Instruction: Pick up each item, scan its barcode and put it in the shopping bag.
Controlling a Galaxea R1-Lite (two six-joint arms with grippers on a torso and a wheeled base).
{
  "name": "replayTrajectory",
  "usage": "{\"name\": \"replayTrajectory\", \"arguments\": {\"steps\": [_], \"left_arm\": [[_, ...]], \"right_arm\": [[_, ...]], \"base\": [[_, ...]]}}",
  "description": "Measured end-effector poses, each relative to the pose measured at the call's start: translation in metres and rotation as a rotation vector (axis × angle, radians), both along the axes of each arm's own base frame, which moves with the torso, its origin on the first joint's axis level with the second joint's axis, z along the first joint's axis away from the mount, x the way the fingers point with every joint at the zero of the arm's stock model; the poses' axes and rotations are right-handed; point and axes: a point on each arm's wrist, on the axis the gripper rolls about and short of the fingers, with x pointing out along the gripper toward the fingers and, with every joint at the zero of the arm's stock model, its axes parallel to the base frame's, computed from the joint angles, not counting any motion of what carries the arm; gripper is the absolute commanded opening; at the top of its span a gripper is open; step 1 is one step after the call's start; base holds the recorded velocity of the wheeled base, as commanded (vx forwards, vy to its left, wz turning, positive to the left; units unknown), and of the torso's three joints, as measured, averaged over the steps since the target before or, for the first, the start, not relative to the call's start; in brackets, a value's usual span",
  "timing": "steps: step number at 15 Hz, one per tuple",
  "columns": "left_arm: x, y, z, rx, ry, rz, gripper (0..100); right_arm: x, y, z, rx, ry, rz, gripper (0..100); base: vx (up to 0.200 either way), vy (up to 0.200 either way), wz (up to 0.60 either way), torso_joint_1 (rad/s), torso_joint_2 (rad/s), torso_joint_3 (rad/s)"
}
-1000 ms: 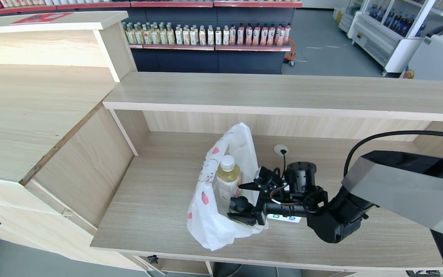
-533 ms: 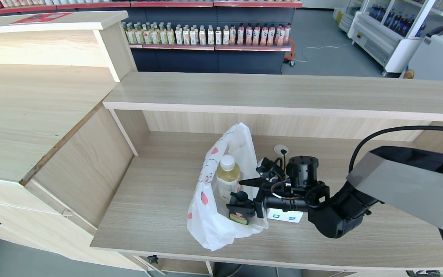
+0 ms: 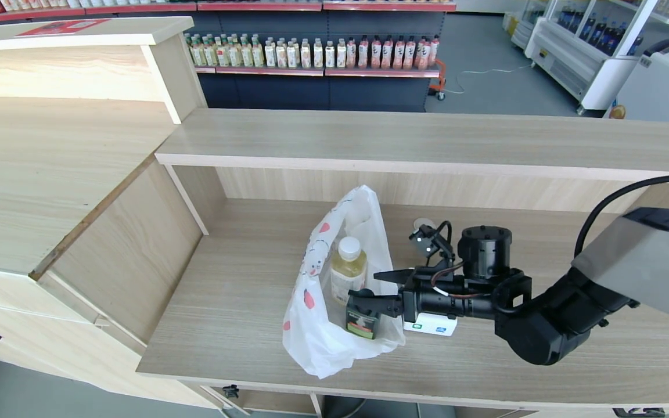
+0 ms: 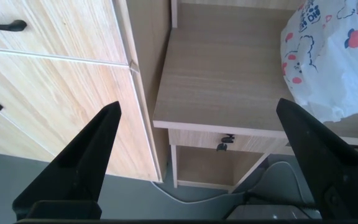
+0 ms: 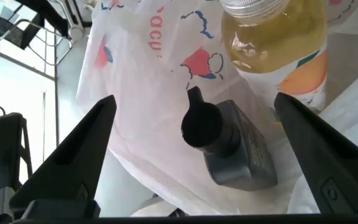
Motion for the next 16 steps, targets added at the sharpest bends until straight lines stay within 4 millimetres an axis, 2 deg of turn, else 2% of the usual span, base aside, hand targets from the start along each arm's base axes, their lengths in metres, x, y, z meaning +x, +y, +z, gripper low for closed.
{"name": "replayTrajectory", "arguments": {"steps": [4,7,11,14,16], "left_arm": [[0.000,0.000,0.000,0.000,0.000,0.000,100],[0.000,0.000,0.000,0.000,0.000,0.000,100],[0.000,0.000,0.000,0.000,0.000,0.000,100],[0.000,0.000,0.000,0.000,0.000,0.000,100],[0.000,0.000,0.000,0.000,0.000,0.000,100]], "right_arm": [[-0.004,-0.015,0.014,0.051,0.082,-0.052,100],[-0.003,-0.028,0.025,0.064,0.077,-0.090,100],[-0.005,-0.051,0.049,0.078,0.045,-0.146,100],[-0.019,-0.070,0.072,0.079,0.034,-0.186,100],[-0.042,-0.095,0.095,0.071,0.005,-0.253,100]], "base": [[0.000,0.000,0.00,0.000,0.00,0.000],[0.000,0.000,0.00,0.000,0.00,0.000],[0.000,0.000,0.00,0.000,0.00,0.000],[0.000,0.000,0.00,0.000,0.00,0.000],[0.000,0.000,0.00,0.000,0.00,0.000]]}}
